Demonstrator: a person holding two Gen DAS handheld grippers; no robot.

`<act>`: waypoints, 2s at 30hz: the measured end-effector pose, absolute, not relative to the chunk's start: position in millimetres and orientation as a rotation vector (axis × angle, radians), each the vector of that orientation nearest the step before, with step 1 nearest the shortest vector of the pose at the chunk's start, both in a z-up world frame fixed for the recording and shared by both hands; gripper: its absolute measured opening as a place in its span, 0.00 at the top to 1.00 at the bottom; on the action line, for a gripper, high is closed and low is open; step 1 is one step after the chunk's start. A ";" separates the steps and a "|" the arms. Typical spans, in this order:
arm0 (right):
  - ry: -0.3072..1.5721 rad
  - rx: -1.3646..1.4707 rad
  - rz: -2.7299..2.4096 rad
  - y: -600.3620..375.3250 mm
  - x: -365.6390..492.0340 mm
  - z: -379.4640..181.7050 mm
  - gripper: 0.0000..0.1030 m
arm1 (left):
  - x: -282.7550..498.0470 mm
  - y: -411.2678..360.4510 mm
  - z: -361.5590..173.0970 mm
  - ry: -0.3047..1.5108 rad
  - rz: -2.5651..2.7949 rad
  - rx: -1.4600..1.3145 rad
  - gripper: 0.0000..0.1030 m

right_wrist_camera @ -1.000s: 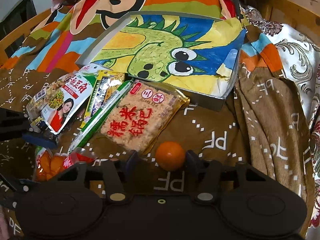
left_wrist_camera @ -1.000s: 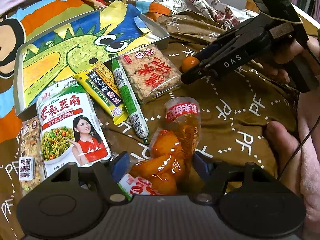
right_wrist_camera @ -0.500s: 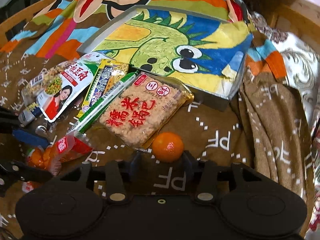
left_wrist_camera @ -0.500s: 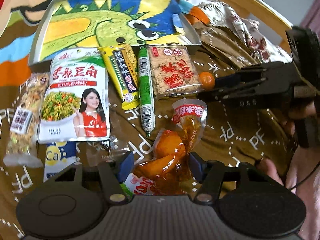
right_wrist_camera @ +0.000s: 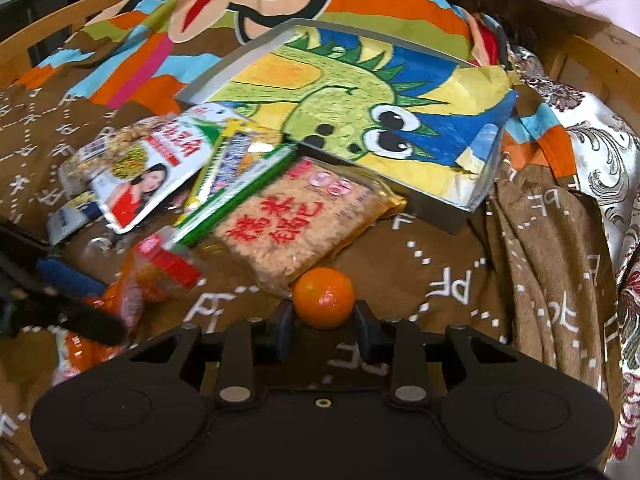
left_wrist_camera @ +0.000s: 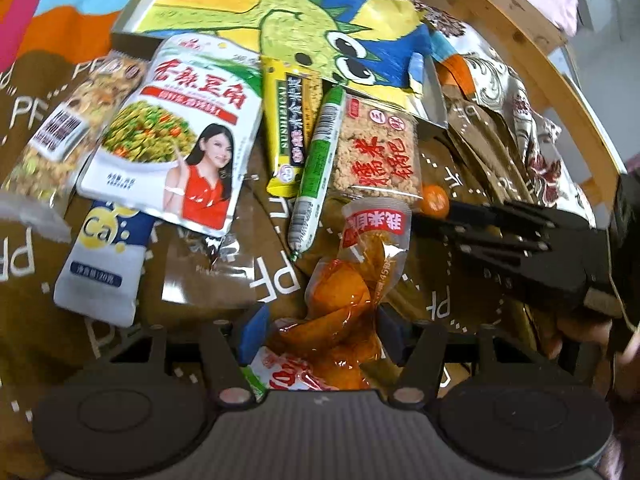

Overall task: Organize snacks
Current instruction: 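Close left tool on the orange snack bag while right tool grasps the mandarin orange, then lift both items into the dinosaur tray and open both tools to release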

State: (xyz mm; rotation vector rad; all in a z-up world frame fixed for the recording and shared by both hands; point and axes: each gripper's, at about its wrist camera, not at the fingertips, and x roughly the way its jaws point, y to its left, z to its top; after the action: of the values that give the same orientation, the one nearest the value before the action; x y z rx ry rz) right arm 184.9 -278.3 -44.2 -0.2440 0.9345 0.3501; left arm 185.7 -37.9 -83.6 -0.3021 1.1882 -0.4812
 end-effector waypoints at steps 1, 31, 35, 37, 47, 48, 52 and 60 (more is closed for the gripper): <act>0.944 -0.242 0.370 -276.6 180.8 -42.2 0.67 | 184.9 -36.8 -83.4 1.193 -0.477 -0.306 0.39; 0.928 -0.305 0.447 -260.8 160.5 -40.9 0.58 | 181.9 -22.8 -83.7 1.231 -0.442 -0.371 0.40; 0.950 -0.181 0.435 -275.9 166.4 -36.3 0.66 | 182.2 -21.5 -84.4 1.235 -0.444 -0.372 0.40; 0.958 -0.223 0.428 -270.9 165.9 -40.1 0.66 | 182.3 -21.6 -84.4 1.236 -0.445 -0.370 0.40; 0.946 -0.323 0.458 -261.1 155.1 -39.2 0.67 | 181.2 -25.7 -82.5 1.224 -0.463 -0.349 0.40; 0.944 -0.335 0.469 -259.3 152.9 -38.5 0.67 | 180.9 -25.3 -82.4 1.223 -0.465 -0.350 0.40; 0.912 -0.399 0.501 -249.8 144.0 -35.5 0.67 | 179.1 -21.5 -81.6 1.221 -0.466 -0.359 0.40; 0.776 -0.463 0.493 -244.4 128.2 -19.8 0.67 | 172.7 -14.3 -71.1 1.186 -0.476 -0.386 0.41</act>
State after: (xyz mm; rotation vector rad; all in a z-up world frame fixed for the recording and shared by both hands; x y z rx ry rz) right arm 128.2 -244.4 -19.8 -0.4626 0.7762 0.4925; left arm 172.7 -14.3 -71.1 -0.3861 1.1855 -0.4757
